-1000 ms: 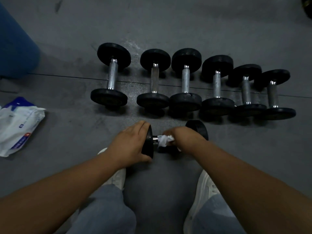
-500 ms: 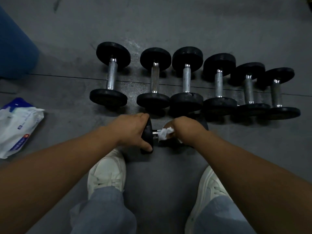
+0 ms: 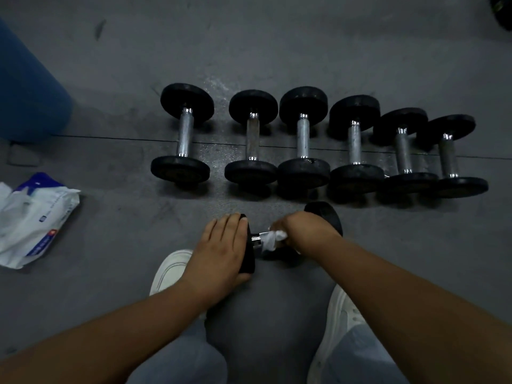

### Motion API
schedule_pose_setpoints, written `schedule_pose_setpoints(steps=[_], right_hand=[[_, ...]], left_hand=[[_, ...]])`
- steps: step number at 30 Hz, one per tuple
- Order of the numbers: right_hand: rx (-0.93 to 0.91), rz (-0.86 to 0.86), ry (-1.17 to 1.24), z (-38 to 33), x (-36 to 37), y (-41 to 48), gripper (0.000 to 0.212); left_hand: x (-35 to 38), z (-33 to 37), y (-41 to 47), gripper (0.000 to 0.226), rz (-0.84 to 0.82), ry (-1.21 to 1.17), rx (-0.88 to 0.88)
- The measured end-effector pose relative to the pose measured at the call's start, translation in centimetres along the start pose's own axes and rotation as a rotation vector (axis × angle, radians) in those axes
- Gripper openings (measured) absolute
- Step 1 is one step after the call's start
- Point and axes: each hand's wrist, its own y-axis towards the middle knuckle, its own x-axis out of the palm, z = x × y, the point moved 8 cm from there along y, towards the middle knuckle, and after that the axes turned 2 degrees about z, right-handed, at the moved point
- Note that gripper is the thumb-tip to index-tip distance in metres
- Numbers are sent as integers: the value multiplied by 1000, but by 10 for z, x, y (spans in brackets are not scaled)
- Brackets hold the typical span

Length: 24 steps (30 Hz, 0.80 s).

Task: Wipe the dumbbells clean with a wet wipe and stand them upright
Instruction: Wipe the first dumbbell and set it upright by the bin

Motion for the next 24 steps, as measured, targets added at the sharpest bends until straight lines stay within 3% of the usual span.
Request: schedule_pose_setpoints(steps=[5, 8, 10, 12, 14, 17, 19, 24], right_hand=[[1, 350, 74, 1, -31, -5, 30], [31, 610, 99, -17, 0, -10, 64], [11, 698, 118, -22, 20, -17, 72], [53, 718, 177, -11, 22, -17, 73], [133, 722, 239, -4, 13, -19, 74], [63, 725, 204, -13, 0, -17, 70], [119, 659, 220, -6, -4, -15, 67], [251, 587, 238, -32, 32, -44, 72]], left_hand=[[-42, -33, 50, 111, -76, -150, -7], [-56, -35, 51, 89, 60, -186, -35], [-43, -26, 34, 97, 57, -174, -59], [-24, -19, 25, 119, 18, -96, -60], [-19, -18, 24, 126, 3, -49, -76], [-41, -23, 36, 104, 126, -180, -101], [-59, -31, 45, 90, 206, -247, -128], [-26, -17, 28, 111, -11, -238, -32]])
